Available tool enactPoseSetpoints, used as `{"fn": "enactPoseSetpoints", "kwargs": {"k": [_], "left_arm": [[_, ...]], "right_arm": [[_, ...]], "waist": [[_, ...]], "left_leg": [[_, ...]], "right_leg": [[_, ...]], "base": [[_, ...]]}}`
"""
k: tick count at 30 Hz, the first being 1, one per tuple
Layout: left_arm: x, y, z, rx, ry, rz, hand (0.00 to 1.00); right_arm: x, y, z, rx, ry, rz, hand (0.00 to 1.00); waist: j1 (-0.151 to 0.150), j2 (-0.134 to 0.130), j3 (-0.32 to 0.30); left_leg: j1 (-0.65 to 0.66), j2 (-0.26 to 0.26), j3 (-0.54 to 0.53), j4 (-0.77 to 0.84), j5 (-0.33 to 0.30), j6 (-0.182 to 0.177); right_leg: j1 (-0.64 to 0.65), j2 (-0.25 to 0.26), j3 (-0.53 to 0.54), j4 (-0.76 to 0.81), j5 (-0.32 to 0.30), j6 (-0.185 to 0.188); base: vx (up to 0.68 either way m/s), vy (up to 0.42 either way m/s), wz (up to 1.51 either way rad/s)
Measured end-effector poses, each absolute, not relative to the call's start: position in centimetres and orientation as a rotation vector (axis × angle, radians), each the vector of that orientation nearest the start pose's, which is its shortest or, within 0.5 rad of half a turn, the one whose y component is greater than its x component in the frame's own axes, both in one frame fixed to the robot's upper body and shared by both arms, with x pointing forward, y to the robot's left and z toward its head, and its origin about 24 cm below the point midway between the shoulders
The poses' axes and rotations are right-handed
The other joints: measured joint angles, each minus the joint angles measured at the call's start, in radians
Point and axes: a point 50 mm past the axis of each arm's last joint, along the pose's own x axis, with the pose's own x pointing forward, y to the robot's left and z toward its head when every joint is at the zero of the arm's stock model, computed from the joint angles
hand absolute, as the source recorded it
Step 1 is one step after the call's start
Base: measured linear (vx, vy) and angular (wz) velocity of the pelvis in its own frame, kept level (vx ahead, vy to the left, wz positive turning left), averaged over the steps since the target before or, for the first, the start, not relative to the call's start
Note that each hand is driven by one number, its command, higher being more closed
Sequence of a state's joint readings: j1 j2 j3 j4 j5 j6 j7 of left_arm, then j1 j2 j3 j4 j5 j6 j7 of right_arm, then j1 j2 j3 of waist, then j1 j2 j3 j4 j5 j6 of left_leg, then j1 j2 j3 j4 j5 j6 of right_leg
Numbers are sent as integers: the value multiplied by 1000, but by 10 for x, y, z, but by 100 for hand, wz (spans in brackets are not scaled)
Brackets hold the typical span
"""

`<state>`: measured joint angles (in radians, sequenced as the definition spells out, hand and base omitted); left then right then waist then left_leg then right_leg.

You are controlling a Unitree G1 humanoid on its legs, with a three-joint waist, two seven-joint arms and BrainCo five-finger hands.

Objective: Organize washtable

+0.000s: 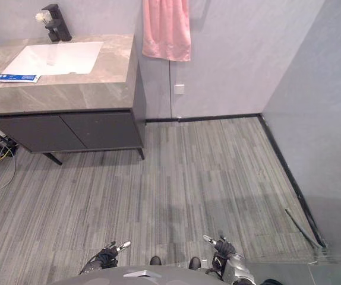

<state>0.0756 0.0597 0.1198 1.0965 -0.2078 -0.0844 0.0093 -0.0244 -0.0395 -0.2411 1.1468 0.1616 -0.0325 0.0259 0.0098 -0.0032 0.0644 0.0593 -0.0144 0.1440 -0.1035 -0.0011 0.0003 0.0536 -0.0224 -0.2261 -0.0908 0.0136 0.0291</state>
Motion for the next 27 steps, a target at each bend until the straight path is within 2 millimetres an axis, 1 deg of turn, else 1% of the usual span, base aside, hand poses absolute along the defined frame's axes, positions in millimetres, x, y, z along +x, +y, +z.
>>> {"fn": "enactPoseSetpoints", "kwargs": {"k": [6,11,27], "left_arm": [[93,191,-163,-183,1060,291,0],[94,192,-163,-149,1060,269,0],[94,193,-162,-152,1060,256,0]], "right_arm": [[116,-188,-161,233,1063,-280,0],[116,-188,-161,235,1063,-281,0],[118,-188,-160,236,1059,-271,0]], "waist": [[0,0,0],[-1,0,0],[-2,-1,0]], "left_leg": [[0,0,0,7,-2,2],[0,0,1,7,-2,2],[-9,1,22,0,-8,3]], "right_leg": [[0,0,0,0,0,0],[0,0,0,0,0,0],[-18,1,23,0,0,0]], "base": [[24,-5,0],[0,0,0],[1,1,-3]]}}
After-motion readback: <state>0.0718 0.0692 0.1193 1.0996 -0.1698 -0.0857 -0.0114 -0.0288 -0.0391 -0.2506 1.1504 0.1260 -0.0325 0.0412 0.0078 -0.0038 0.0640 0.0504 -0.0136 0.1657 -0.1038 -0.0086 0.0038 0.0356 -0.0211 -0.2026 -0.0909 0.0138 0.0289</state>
